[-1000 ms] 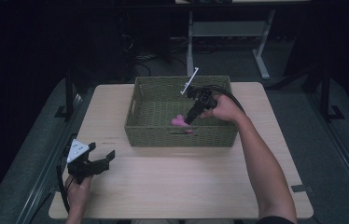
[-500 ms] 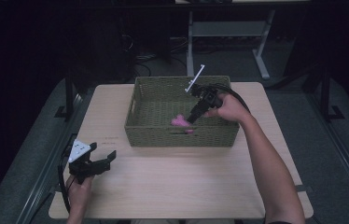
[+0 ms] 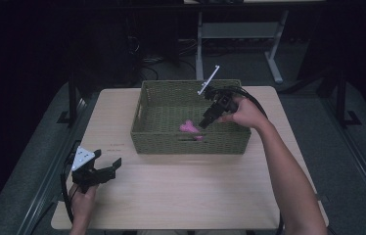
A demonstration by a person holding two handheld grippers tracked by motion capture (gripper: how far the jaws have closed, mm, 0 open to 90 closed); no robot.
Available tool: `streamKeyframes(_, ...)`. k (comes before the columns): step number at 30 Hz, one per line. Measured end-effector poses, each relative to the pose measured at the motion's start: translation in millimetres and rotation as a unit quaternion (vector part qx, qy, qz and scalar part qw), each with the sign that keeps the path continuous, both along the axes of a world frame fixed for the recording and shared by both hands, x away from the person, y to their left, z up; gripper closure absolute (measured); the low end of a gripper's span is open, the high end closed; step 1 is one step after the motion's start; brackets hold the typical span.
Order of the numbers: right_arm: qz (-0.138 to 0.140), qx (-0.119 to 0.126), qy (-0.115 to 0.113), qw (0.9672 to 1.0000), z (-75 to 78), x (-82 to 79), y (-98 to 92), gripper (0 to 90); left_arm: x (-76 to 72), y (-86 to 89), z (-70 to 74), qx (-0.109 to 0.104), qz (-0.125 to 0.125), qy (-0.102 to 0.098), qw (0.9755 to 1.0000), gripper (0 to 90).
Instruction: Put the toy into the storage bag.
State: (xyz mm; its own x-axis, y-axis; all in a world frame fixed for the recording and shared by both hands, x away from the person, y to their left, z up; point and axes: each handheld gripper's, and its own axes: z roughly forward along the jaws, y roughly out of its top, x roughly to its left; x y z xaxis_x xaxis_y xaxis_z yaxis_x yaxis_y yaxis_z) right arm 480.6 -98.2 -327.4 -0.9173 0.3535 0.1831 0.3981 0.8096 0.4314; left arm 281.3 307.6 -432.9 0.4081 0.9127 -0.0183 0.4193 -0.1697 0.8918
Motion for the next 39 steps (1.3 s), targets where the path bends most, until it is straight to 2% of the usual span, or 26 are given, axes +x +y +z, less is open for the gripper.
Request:
streamKeyframes(12,-0.008,0.009,-0.01,0.9999,10.8,-8.7,-11.6,39.7,-0.1,-0.4,0.0,0.002,0.0,0.001,1.0,13.9)
streamKeyframes(24,-0.012,0.013,-0.026,0.9995,25.7,-26.0,-23.6,38.4,-0.2,-0.8,-0.2,0.006,0.001,0.0,1.0,13.9)
streamKeyframes(39,-0.018,0.031,-0.034,0.9988,24.3,-47.3,-45.7,37.9,-0.7,-0.8,-0.2,0.008,-0.001,0.0,1.0,13.9)
